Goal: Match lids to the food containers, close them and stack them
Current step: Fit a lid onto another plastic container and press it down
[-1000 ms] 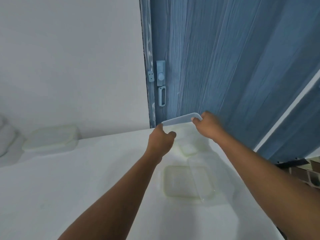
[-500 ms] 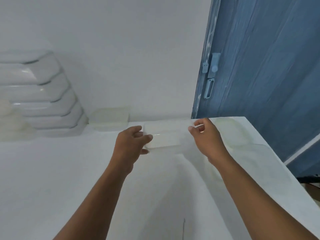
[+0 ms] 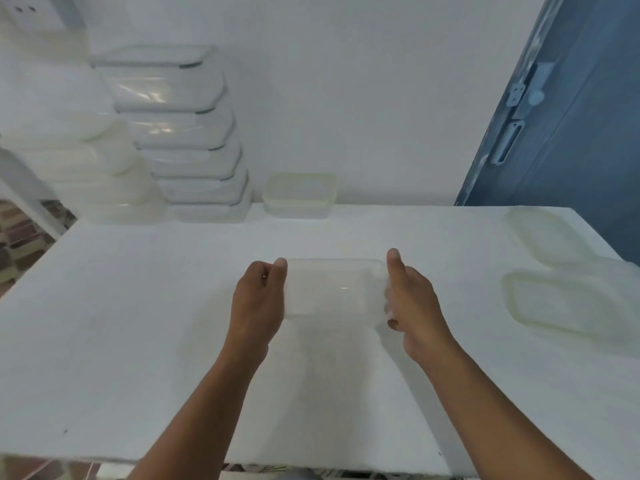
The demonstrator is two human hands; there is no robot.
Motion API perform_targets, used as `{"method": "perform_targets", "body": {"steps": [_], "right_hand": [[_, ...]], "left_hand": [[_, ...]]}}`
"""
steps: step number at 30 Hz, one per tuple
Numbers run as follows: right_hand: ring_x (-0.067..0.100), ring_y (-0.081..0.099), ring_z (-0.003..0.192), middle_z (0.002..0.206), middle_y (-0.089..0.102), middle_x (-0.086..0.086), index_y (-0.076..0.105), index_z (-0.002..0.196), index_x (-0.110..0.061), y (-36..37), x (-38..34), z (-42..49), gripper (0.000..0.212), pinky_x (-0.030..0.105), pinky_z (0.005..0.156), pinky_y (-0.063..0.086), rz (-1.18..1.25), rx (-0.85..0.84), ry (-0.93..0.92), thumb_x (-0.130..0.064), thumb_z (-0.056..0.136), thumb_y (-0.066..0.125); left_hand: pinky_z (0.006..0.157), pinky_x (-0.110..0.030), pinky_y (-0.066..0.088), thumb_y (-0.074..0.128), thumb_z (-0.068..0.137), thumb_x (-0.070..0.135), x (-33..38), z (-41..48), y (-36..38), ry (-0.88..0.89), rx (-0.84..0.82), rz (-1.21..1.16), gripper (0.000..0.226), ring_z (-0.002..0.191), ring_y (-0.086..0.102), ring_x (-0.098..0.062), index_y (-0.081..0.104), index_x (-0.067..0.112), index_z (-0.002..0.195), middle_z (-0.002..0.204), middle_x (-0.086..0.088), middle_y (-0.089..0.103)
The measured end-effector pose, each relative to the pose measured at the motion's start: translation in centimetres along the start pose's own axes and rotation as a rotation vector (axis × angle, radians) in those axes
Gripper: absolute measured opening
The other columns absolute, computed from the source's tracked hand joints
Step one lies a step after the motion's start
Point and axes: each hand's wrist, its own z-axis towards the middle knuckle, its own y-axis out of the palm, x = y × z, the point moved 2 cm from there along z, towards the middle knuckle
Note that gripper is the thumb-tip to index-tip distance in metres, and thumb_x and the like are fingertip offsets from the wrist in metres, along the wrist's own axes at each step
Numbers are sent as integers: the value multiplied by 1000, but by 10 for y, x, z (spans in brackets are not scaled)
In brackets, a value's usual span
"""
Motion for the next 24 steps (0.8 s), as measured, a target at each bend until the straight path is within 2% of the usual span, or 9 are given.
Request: {"method": "perform_targets", "body": {"steps": [2,4,7,12,17,24], "right_hand": [[21,29,65,79,33,6,36,81,-19,4,7,-4,54,30,55,26,-1,2,81,-72,94,36],[24,31,70,79,33,7,35,81,-18,8,15,-6,56,31,58,27,-18,14,111,-72,95,33],[21,36,67,72,37,7,40,77,-17,12,30,-8,52,34,63,32,-63,56,41,-64,98,37],[20,28,60,59,29,-2,28,65,-20,10,42,-5,51,32,62,28,-163,76,-79,-52,101,44],[19,28,59,57,27,-5,26,65,-21,10,42,-2,50,30,59,25,-194,72,-99,-50,102,44],[17,26,56,58,26,-4,26,67,-22,10,39,-5,48,30,56,24,-160,42,-82,-47,102,45]], "left_hand": [[58,-40,39,47,95,63,-15,-3,-5,-7,-27,61,54,61,47,-23,58,11,90,68,0,55],[60,-39,40,41,101,61,-26,-5,-8,-2,-51,113,53,62,51,-24,59,12,90,70,-1,58],[63,-40,44,42,104,53,-36,-3,-7,4,-61,174,49,66,55,-25,59,10,90,72,-4,61],[61,-39,41,46,105,43,-37,1,-5,32,-66,230,46,65,52,-27,58,1,90,71,-10,60],[65,-40,42,46,107,38,-36,2,-5,77,-69,288,44,76,59,-35,58,-1,90,76,-15,64],[60,-36,38,50,105,35,-33,-2,-6,106,-27,317,41,73,57,-37,56,1,84,71,-17,62]]}}
